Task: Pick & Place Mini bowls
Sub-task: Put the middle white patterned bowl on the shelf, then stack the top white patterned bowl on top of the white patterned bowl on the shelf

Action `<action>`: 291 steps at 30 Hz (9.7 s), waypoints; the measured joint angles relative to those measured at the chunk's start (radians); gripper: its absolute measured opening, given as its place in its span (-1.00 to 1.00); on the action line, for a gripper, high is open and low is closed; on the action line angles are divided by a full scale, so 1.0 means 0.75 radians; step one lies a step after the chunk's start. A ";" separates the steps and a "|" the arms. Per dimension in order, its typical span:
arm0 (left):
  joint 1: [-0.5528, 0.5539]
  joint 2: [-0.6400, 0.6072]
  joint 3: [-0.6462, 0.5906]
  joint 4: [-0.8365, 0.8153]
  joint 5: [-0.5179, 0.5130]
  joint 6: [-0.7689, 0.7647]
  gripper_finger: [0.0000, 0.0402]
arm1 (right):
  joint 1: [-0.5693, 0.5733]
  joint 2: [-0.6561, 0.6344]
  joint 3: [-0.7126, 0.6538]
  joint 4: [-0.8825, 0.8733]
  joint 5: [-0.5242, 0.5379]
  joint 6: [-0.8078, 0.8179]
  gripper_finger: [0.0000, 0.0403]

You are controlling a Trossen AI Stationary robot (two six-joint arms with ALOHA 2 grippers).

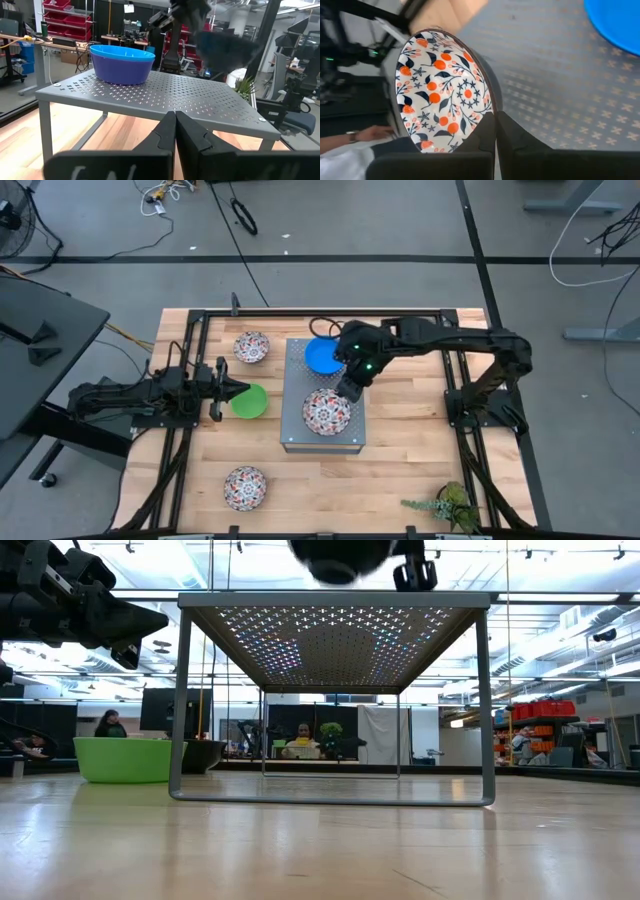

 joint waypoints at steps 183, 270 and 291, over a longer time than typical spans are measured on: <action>0.000 0.000 0.000 0.000 0.000 0.000 -0.93 | -0.055 0.032 -0.002 -0.072 0.069 0.103 -0.15; 0.000 0.000 0.000 0.000 0.000 0.000 -0.93 | 0.119 -1.308 -0.917 0.676 0.627 -0.941 -0.99; 0.000 0.000 0.000 0.000 0.000 0.000 -0.93 | 0.112 -1.522 -0.917 0.558 0.631 -0.964 -0.99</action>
